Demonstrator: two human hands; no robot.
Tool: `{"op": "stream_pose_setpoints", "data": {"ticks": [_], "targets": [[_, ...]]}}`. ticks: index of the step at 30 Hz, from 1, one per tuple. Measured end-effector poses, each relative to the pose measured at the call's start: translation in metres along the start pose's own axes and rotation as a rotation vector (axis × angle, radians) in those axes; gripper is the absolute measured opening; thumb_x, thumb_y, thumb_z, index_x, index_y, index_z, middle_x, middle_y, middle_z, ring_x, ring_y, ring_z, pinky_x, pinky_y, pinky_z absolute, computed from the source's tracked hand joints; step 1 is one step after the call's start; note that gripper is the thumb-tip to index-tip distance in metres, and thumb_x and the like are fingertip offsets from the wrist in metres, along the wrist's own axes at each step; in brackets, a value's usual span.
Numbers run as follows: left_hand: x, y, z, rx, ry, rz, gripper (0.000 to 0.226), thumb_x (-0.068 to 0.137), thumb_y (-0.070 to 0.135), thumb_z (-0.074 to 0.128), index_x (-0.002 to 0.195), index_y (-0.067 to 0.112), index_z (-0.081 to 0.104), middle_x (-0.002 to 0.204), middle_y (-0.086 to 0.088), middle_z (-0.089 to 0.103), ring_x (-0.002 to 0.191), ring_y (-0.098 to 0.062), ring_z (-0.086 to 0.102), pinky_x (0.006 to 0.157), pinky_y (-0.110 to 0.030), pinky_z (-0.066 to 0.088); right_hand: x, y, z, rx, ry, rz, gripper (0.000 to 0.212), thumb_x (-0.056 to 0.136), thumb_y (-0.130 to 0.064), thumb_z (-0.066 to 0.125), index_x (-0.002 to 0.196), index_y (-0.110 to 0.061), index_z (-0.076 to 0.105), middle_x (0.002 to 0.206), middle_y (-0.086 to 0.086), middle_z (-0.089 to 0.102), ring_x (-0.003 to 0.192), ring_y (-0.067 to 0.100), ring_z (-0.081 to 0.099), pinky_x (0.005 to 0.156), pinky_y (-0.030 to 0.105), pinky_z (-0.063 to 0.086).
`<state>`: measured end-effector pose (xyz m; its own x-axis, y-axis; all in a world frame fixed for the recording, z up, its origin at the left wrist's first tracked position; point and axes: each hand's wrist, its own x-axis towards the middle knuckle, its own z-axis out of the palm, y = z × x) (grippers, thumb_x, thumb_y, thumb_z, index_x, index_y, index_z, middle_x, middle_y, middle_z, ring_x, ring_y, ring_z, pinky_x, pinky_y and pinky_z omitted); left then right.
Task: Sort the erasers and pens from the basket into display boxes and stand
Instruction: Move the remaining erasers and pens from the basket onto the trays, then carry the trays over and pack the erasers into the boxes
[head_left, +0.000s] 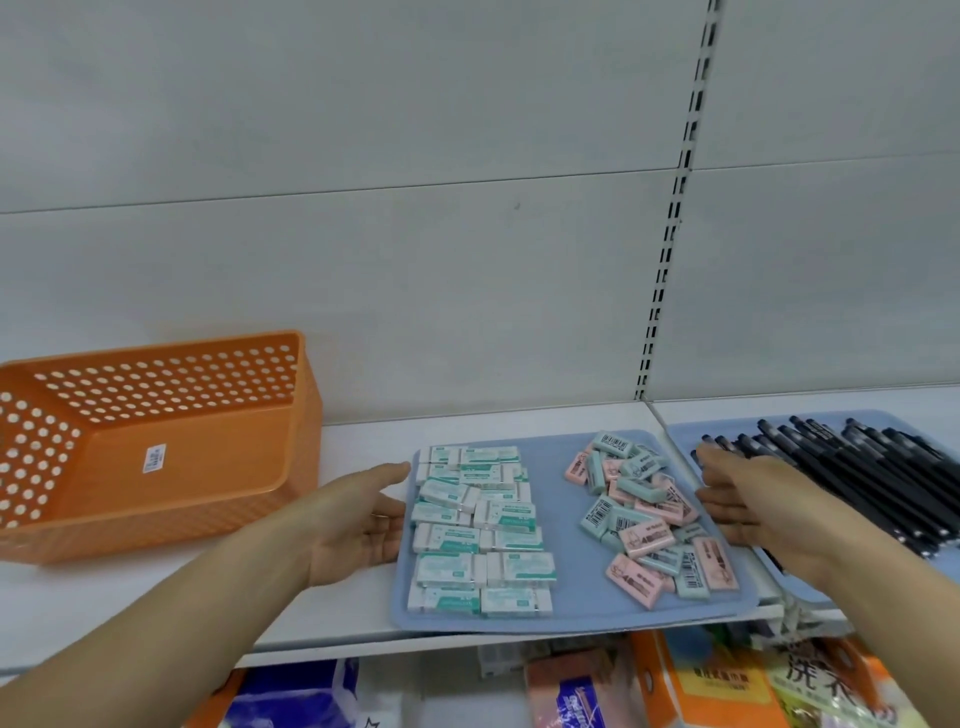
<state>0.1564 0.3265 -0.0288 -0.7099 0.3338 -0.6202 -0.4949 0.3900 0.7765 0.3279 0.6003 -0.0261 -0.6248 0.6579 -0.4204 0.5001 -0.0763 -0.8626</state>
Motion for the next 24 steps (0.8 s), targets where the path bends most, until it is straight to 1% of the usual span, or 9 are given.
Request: {"op": "stream_pose_setpoints", "data": {"ticks": [1, 3, 5, 8, 10, 14, 19, 21, 24], "targets": [[0.0, 0.0, 0.0, 0.05, 0.01, 0.011, 0.054, 0.096, 0.043, 0.052, 0.11, -0.008, 0.061, 0.096, -0.018, 0.066, 0.081, -0.023, 0.061, 0.072, -0.033, 0.057, 0.0, -0.002, 0.001, -0.037, -0.002, 0.009, 0.03, 0.099, -0.034, 0.05, 0.098, -0.005, 0.057, 0.101, 0.021, 0.064, 0.089, 0.03, 0.063, 0.066, 0.035, 0.049], [-0.002, -0.001, 0.0, 0.164, 0.017, 0.014, 0.054, 0.095, 0.048, 0.051, 0.106, -0.003, 0.065, 0.092, -0.016, 0.069, 0.083, -0.025, 0.065, 0.076, -0.038, 0.058, 0.002, -0.003, 0.0, -0.147, -0.005, 0.013, 0.029, 0.101, -0.03, 0.048, 0.101, -0.003, 0.058, 0.087, 0.018, 0.067, 0.072, 0.028, 0.064, 0.059, 0.034, 0.049], [-0.007, -0.003, -0.002, 0.265, -0.004, -0.005, 0.055, 0.095, 0.053, 0.047, 0.105, 0.002, 0.066, 0.095, -0.015, 0.071, 0.087, -0.026, 0.067, 0.072, -0.039, 0.059, 0.005, -0.003, -0.002, -0.25, -0.005, 0.019, 0.027, 0.102, -0.025, 0.044, 0.104, -0.001, 0.055, 0.079, 0.016, 0.065, 0.062, 0.026, 0.061, 0.057, 0.033, 0.049], [-0.012, -0.006, -0.003, 0.313, -0.031, -0.005, 0.055, 0.096, 0.054, 0.045, 0.106, 0.005, 0.066, 0.096, -0.015, 0.071, 0.087, -0.026, 0.067, 0.068, -0.039, 0.059, 0.007, -0.005, -0.001, -0.399, -0.022, 0.052, 0.026, 0.102, -0.025, 0.039, 0.105, -0.002, 0.051, 0.088, 0.022, 0.068, 0.07, 0.032, 0.066, 0.061, 0.038, 0.056], [-0.013, -0.009, -0.002, 0.295, -0.027, 0.008, 0.052, 0.096, 0.052, 0.045, 0.105, 0.005, 0.066, 0.093, -0.015, 0.071, 0.087, -0.027, 0.068, 0.068, -0.039, 0.059, 0.007, -0.006, 0.001, -0.446, -0.042, 0.063, 0.025, 0.102, -0.025, 0.039, 0.102, -0.003, 0.05, 0.092, 0.023, 0.068, 0.075, 0.034, 0.067, 0.059, 0.037, 0.056], [-0.014, -0.01, -0.001, 0.176, -0.002, -0.001, 0.053, 0.097, 0.048, 0.048, 0.1, -0.002, 0.064, 0.085, -0.016, 0.071, 0.08, -0.027, 0.068, 0.068, -0.036, 0.058, 0.005, 0.0, 0.0, -0.41, -0.081, 0.037, 0.025, 0.102, -0.022, 0.043, 0.087, -0.004, 0.048, 0.079, 0.019, 0.061, 0.06, 0.026, 0.056, 0.055, 0.032, 0.042], [-0.012, -0.014, 0.003, 0.105, 0.026, 0.035, 0.051, 0.097, 0.046, 0.049, 0.094, -0.003, 0.065, 0.081, -0.015, 0.068, 0.077, -0.025, 0.063, 0.071, -0.035, 0.056, 0.002, 0.009, 0.0, -0.302, -0.07, 0.008, 0.03, 0.101, -0.022, 0.047, 0.077, -0.004, 0.052, 0.068, 0.015, 0.063, 0.057, 0.023, 0.058, 0.056, 0.031, 0.044], [-0.011, -0.017, 0.003, 0.109, 0.038, 0.061, 0.051, 0.097, 0.046, 0.048, 0.094, -0.002, 0.066, 0.077, -0.013, 0.07, 0.076, -0.025, 0.064, 0.072, -0.035, 0.055, 0.0, 0.01, 0.001, -0.249, -0.066, 0.01, 0.03, 0.1, -0.021, 0.048, 0.078, -0.002, 0.054, 0.07, 0.015, 0.064, 0.063, 0.026, 0.06, 0.059, 0.034, 0.045], [-0.011, -0.024, 0.006, 0.139, 0.056, 0.111, 0.05, 0.098, 0.047, 0.046, 0.092, 0.002, 0.068, 0.07, -0.009, 0.074, 0.078, -0.025, 0.067, 0.069, -0.033, 0.052, -0.002, 0.013, 0.003, -0.234, -0.077, 0.017, 0.03, 0.099, -0.025, 0.05, 0.095, 0.002, 0.06, 0.083, 0.019, 0.07, 0.076, 0.031, 0.067, 0.068, 0.039, 0.05]]}}
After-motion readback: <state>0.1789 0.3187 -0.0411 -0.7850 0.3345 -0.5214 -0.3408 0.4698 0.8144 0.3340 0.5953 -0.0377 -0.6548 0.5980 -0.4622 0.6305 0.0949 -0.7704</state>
